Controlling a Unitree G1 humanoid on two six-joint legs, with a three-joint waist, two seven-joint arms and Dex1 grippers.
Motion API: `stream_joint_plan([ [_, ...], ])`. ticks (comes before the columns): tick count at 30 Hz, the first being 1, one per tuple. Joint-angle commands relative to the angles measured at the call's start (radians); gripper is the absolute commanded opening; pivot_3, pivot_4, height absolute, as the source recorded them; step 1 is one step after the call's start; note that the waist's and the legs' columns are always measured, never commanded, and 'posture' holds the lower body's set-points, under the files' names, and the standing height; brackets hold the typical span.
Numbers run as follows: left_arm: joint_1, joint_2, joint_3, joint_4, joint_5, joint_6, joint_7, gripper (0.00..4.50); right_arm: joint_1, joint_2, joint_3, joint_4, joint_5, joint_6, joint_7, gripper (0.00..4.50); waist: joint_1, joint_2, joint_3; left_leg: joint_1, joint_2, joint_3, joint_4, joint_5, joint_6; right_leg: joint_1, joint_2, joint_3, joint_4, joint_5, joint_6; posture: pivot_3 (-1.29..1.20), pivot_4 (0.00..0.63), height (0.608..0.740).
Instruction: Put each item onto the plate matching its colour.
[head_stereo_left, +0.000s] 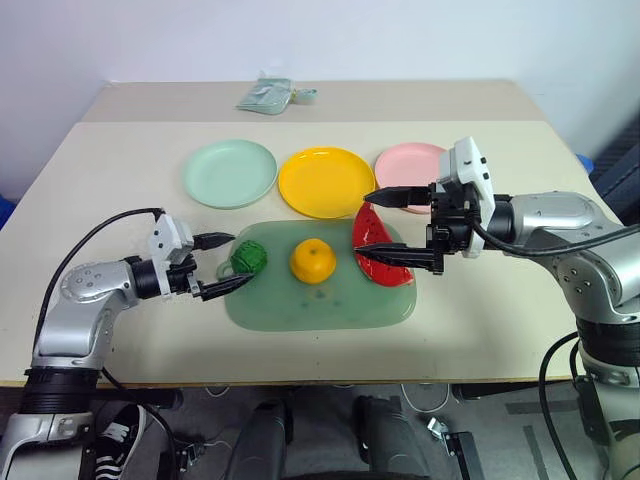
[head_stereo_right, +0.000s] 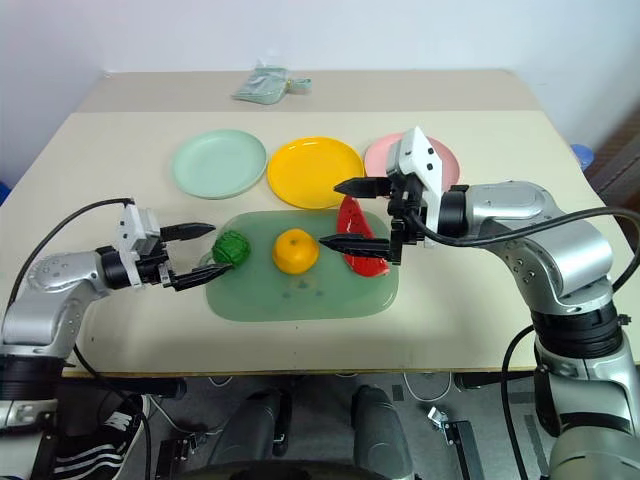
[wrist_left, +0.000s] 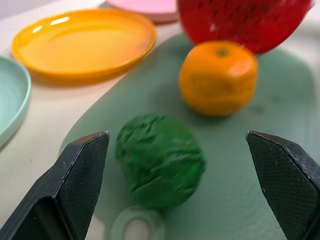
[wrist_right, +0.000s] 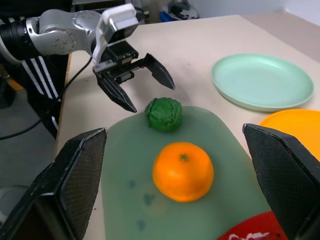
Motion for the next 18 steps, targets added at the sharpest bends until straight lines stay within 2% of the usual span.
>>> stream_joint_plan([
  [1,-0.036,-0.021,-0.014,0.033,0.034,-0.051,0.020,4.50,0.002,-0.004,-0.040,-0.043,0.010,-0.007,-0.018,4.43,-0.001,0.000,0.000,0.000,0.000,0.000,0.000,0.000,0.000,0.000,0.000,0.000,0.000,0.000,0.000,0.00,0.150,0.740],
  [3,-0.050,-0.042,-0.034,0.066,0.061,-0.089,0.027,4.50,0.010,-0.001,-0.039,-0.049,0.009,-0.014,-0.024,4.43,0.001,0.000,0.000,0.000,0.000,0.000,0.000,0.000,0.000,0.000,0.000,0.000,0.000,0.000,0.000,0.00,0.150,0.740],
  [6,-0.056,-0.056,-0.045,0.086,0.046,-0.061,0.011,3.70,0.015,0.004,-0.037,-0.051,0.006,-0.018,-0.035,4.50,-0.001,0.000,0.000,0.000,0.000,0.000,0.000,0.000,0.000,0.000,0.000,0.000,0.000,0.000,0.000,0.00,0.150,0.740],
  [7,-0.054,-0.059,-0.049,0.084,0.045,-0.059,0.007,3.12,0.017,0.004,-0.036,-0.051,0.002,-0.022,-0.037,4.50,-0.001,0.000,0.000,0.000,0.000,0.000,0.000,0.000,0.000,0.000,0.000,0.000,0.000,0.000,0.000,0.00,0.150,0.740],
  [9,-0.048,-0.064,-0.048,0.072,0.043,-0.052,0.010,2.27,0.021,0.003,-0.034,-0.050,0.000,-0.024,-0.041,4.50,-0.002,0.000,0.000,0.000,0.000,0.000,0.000,0.000,0.000,0.000,0.000,0.000,0.000,0.000,0.000,0.00,0.150,0.740],
  [11,-0.054,-0.069,-0.037,0.067,0.055,-0.079,0.033,2.27,0.025,0.003,-0.034,-0.045,-0.006,-0.032,-0.044,4.50,-0.002,0.000,0.000,0.000,0.000,0.000,0.000,0.000,0.000,0.000,0.000,0.000,0.000,0.000,0.000,0.00,0.150,0.740],
  [15,-0.126,-0.097,0.043,0.049,-0.025,0.013,0.123,2.27,0.016,0.034,-0.026,-0.021,-0.031,-0.061,-0.079,4.50,0.002,0.000,0.000,0.000,0.000,0.000,0.000,0.000,0.000,0.000,0.000,0.000,0.000,0.000,0.000,0.00,0.150,0.740],
  [18,-0.215,-0.104,0.072,0.103,0.025,0.015,0.255,2.27,0.000,0.078,0.009,0.002,-0.093,-0.114,-0.114,4.50,0.001,-0.001,0.000,0.000,0.000,-0.001,0.001,0.000,0.000,0.000,0.000,0.000,0.001,0.000,0.000,0.00,0.150,0.740],
])
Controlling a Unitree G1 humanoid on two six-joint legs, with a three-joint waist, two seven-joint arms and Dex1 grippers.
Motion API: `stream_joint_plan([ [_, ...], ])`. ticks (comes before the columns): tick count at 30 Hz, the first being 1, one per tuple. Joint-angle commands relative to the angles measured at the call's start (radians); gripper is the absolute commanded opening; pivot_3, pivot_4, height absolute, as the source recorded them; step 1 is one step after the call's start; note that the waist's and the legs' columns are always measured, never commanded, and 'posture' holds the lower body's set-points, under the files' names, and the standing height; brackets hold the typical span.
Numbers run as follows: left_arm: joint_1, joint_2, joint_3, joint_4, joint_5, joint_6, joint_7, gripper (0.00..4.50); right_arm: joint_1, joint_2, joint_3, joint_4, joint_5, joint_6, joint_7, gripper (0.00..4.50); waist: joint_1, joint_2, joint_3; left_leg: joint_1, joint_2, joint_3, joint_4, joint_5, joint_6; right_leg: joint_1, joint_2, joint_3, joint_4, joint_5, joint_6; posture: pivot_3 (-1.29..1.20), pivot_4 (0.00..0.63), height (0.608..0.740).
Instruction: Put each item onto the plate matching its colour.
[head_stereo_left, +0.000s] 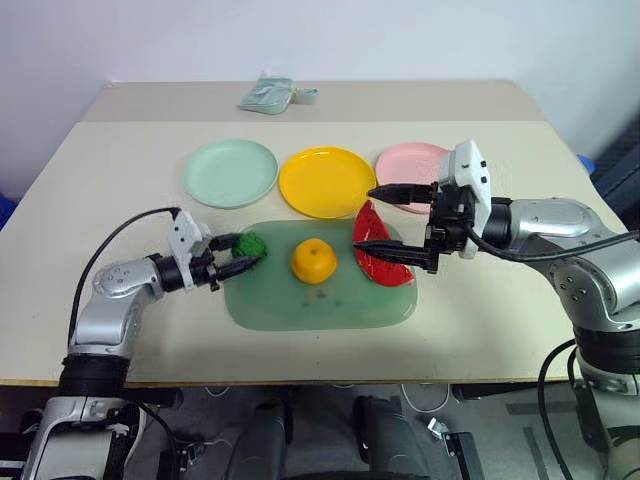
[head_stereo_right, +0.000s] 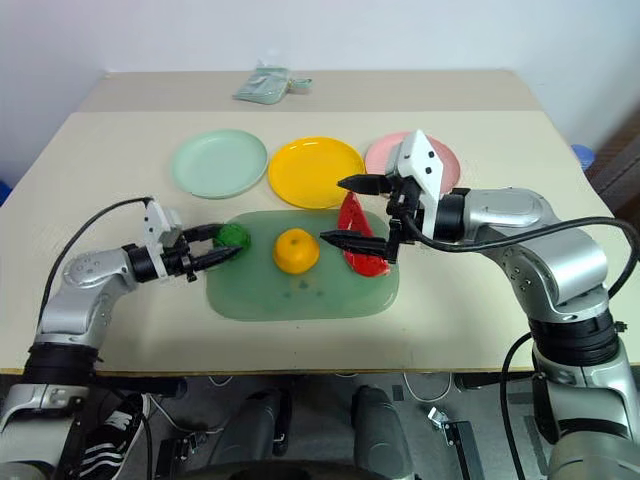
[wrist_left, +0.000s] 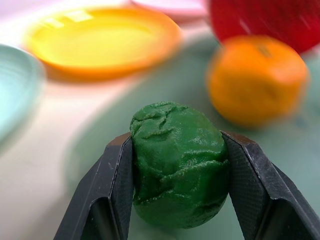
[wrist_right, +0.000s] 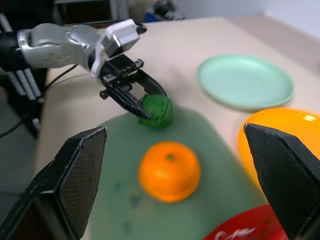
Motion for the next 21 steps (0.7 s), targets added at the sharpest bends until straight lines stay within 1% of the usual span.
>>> stream_joint_plan([
  [1,-0.107,0.002,0.065,0.030,0.034,-0.011,0.148,2.27,-0.032,0.040,0.015,0.015,-0.070,-0.075,-0.041,4.50,-0.002,0.000,0.000,0.000,0.000,0.000,0.000,0.000,0.000,0.000,0.000,0.000,0.000,0.000,0.000,0.00,0.150,0.740],
  [4,-0.204,-0.031,0.087,0.110,0.059,-0.038,0.258,2.27,-0.072,0.102,0.023,0.075,-0.107,-0.094,-0.090,4.50,-0.005,0.000,0.000,0.000,0.000,0.000,-0.001,0.000,0.000,0.000,0.000,0.000,0.000,0.000,0.000,0.00,0.150,0.740],
  [7,-0.305,-0.067,0.088,0.271,0.135,-0.131,0.386,2.27,-0.115,0.157,0.048,0.147,-0.186,-0.131,-0.150,4.50,-0.004,0.000,0.000,0.000,0.000,0.000,-0.001,0.000,0.000,0.000,0.000,0.000,0.000,0.000,0.000,0.00,0.150,0.740],
  [12,-0.475,-0.121,0.127,0.600,0.172,-0.285,0.555,2.27,-0.136,0.198,0.054,0.191,-0.237,-0.161,-0.178,4.50,0.000,0.000,0.000,0.000,-0.001,0.000,-0.001,0.000,0.000,-0.001,0.000,0.000,0.000,0.000,0.000,0.00,0.150,0.740],
  [15,-0.563,-0.143,0.159,0.807,0.160,-0.345,0.605,2.27,-0.134,0.202,0.048,0.181,-0.240,-0.154,-0.174,4.50,-0.001,0.000,0.000,-0.001,-0.001,0.000,-0.001,0.000,0.000,-0.001,0.000,0.000,0.000,0.000,0.000,0.00,0.150,0.740],
  [16,-0.581,-0.152,0.168,0.854,0.150,-0.359,0.592,2.27,-0.132,0.200,0.047,0.176,-0.243,-0.153,-0.173,4.50,-0.002,0.000,0.000,-0.001,-0.001,0.000,-0.001,0.000,0.000,-0.001,0.000,0.000,0.000,0.000,0.000,0.00,0.150,0.740],
  [19,-0.604,-0.163,0.166,0.953,0.164,-0.399,0.581,2.27,-0.125,0.192,0.045,0.158,-0.248,-0.143,-0.175,4.50,-0.003,0.000,0.000,-0.001,-0.001,0.000,-0.001,0.000,0.000,-0.001,0.000,0.000,0.000,0.000,0.000,0.00,0.150,0.740],
  [21,-0.607,-0.156,0.151,0.995,0.197,-0.435,0.617,2.27,-0.118,0.185,0.043,0.146,-0.253,-0.139,-0.176,4.50,-0.006,0.000,0.000,-0.001,-0.001,0.000,-0.001,0.000,0.000,-0.001,0.000,0.000,0.000,0.000,0.000,0.00,0.150,0.740],
])
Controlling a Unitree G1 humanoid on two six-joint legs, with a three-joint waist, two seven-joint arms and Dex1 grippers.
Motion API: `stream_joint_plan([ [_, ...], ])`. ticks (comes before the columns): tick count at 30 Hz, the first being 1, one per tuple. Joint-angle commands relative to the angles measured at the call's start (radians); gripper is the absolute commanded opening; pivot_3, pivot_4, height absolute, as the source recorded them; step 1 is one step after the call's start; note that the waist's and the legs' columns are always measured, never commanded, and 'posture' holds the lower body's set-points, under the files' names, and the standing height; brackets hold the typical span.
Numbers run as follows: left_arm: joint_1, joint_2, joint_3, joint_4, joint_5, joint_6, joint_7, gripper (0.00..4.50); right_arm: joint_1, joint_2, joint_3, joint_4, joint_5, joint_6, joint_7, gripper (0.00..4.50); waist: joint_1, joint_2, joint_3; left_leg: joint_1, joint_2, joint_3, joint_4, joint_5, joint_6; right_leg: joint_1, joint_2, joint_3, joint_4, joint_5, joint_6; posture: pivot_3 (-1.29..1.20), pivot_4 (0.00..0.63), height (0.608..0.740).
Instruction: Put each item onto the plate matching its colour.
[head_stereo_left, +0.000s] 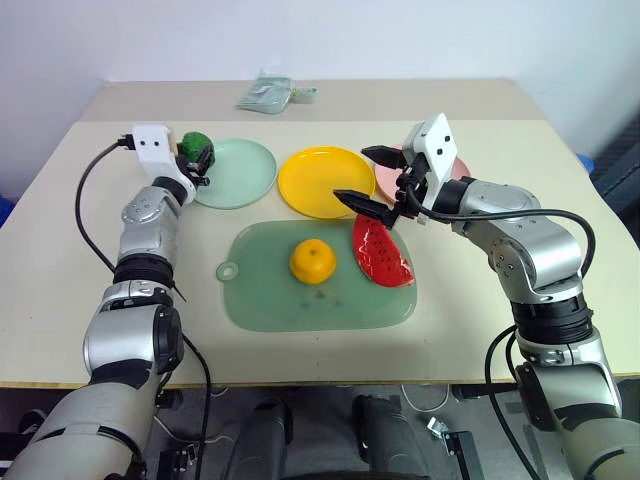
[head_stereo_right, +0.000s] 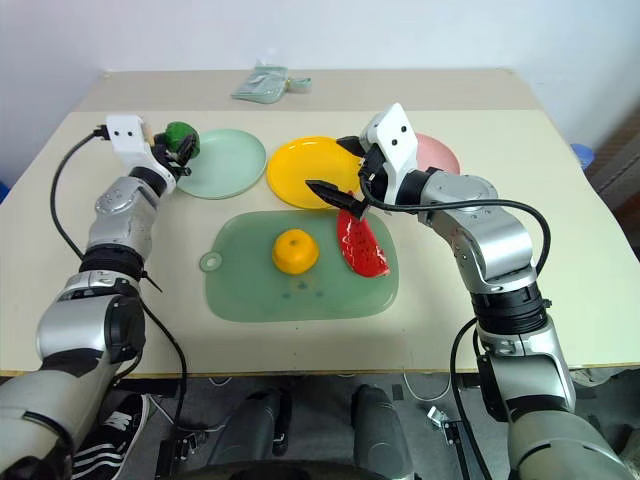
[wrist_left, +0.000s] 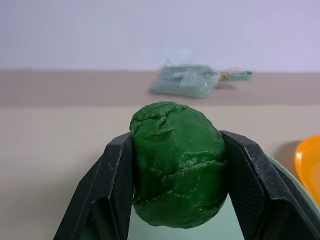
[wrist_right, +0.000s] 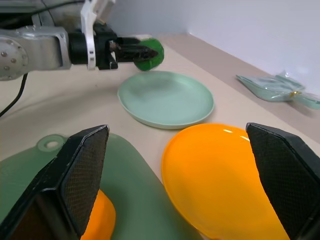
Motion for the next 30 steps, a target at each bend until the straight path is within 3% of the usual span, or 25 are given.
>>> stream_joint_plan([
  [1,-0.029,0.014,0.002,0.052,0.030,-0.059,0.031,2.63,-0.003,-0.014,-0.026,-0.060,0.000,0.001,-0.004,4.50,-0.003,0.000,0.000,0.000,0.000,0.000,0.000,0.000,0.000,0.000,0.000,0.000,0.000,0.000,0.000,0.00,0.150,0.740],
  [3,-0.033,0.019,-0.005,0.065,0.046,-0.090,0.030,3.32,0.004,-0.016,-0.035,-0.072,0.003,0.010,-0.009,4.50,-0.002,0.000,0.000,0.000,0.000,0.000,-0.001,0.000,0.000,-0.001,0.000,0.000,0.000,0.000,0.000,0.00,0.150,0.740],
  [5,-0.040,0.018,-0.004,0.061,0.047,-0.109,0.016,4.36,0.010,-0.019,-0.041,-0.084,0.007,0.018,-0.010,4.50,0.000,0.000,0.000,0.000,0.000,0.000,-0.001,0.000,0.000,-0.001,0.000,0.000,0.000,0.000,0.000,0.00,0.150,0.740],
  [6,-0.044,0.017,0.000,0.055,0.041,-0.111,0.005,4.44,0.013,-0.020,-0.044,-0.089,0.009,0.023,-0.010,4.50,0.000,0.000,0.000,0.000,0.000,0.000,0.000,0.000,0.000,-0.001,0.000,0.000,0.000,0.000,0.000,0.00,0.150,0.740],
  [14,-0.009,0.038,-0.010,-0.192,-0.043,-0.052,-0.300,4.44,0.017,-0.027,-0.063,-0.091,0.009,0.028,-0.004,4.50,0.000,0.000,0.000,-0.001,0.000,0.000,0.000,0.000,0.000,0.000,0.000,0.000,0.000,0.000,0.000,0.00,0.150,0.740],
  [22,0.135,0.081,-0.022,-0.568,-0.213,0.180,-0.625,4.44,0.012,-0.037,-0.067,-0.058,0.004,0.007,0.033,4.50,-0.006,0.000,0.000,0.000,0.001,0.000,-0.001,0.000,0.000,-0.001,0.000,0.000,0.001,0.000,0.000,0.00,0.150,0.740],
  [30,0.304,0.090,-0.147,-0.854,-0.321,0.437,-0.866,4.44,0.078,-0.179,-0.094,-0.088,0.089,0.072,0.219,4.50,0.001,0.000,0.000,0.000,0.000,0.000,0.000,0.000,0.000,0.000,0.000,0.000,0.000,0.000,0.000,0.00,0.150,0.740],
])
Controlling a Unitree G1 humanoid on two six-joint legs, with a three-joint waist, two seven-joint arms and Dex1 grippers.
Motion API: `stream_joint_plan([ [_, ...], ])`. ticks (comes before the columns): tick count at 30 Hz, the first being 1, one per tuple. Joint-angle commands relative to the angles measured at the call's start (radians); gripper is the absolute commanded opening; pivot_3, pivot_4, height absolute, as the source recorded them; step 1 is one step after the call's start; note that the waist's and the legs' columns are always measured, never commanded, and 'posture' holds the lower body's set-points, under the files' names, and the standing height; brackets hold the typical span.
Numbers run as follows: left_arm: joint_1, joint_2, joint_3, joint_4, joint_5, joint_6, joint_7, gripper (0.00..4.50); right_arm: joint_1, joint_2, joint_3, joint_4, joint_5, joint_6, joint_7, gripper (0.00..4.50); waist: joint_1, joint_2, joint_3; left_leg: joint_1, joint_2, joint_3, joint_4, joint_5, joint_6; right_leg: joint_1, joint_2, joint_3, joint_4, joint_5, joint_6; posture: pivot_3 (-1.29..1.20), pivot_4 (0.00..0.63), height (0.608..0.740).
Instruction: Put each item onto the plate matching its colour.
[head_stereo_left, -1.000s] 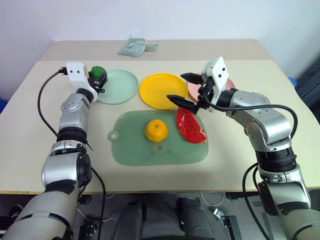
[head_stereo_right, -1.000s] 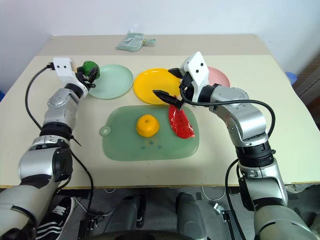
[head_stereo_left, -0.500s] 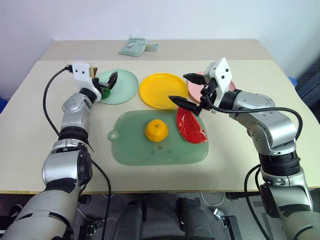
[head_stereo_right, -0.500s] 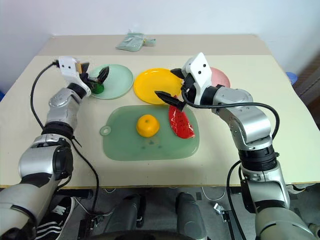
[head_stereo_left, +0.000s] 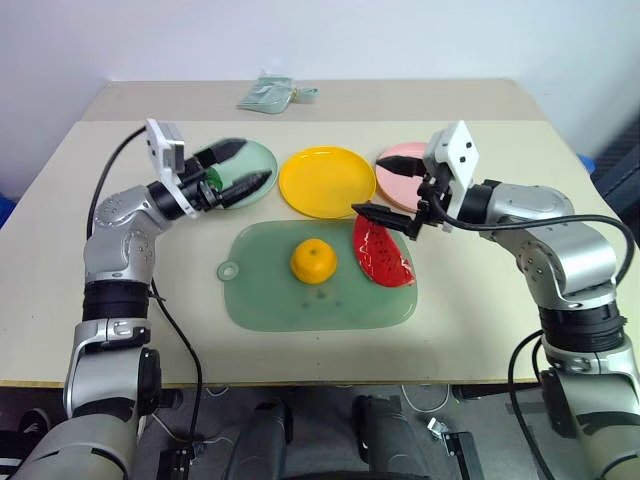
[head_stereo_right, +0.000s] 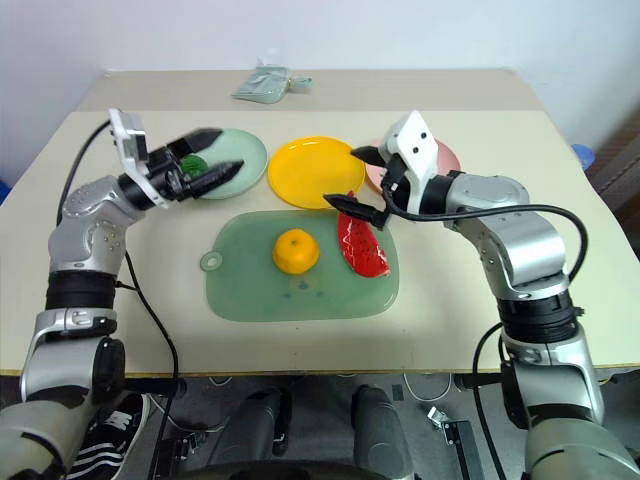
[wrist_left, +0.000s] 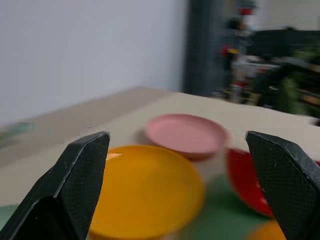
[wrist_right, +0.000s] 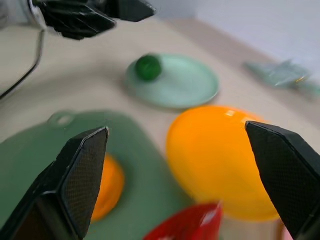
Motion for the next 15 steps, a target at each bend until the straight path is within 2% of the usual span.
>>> stream_joint_plan([
  [1,0.046,0.004,-0.076,-0.113,-0.015,0.041,-0.085,4.44,0.030,-0.068,-0.049,-0.055,0.060,0.023,0.083,4.50,-0.002,0.000,0.000,0.000,0.000,0.000,0.000,0.000,0.000,0.000,0.000,0.000,0.000,0.000,0.000,0.00,0.150,0.740],
  [7,0.073,-0.015,-0.219,-0.086,0.115,-0.059,-0.131,4.44,0.061,-0.085,-0.064,-0.095,0.102,0.057,0.076,4.50,-0.004,0.000,0.000,0.001,0.000,0.000,0.000,0.000,0.000,0.000,0.000,0.000,0.000,0.000,0.000,0.00,0.150,0.740],
  [15,0.025,-0.091,-0.288,0.102,0.230,-0.229,-0.130,4.44,0.068,-0.079,-0.070,-0.121,0.116,0.074,0.037,4.50,0.002,0.000,0.000,0.000,0.000,0.000,0.001,0.000,0.000,0.000,0.000,0.000,0.000,0.000,0.000,0.00,0.150,0.740],
])
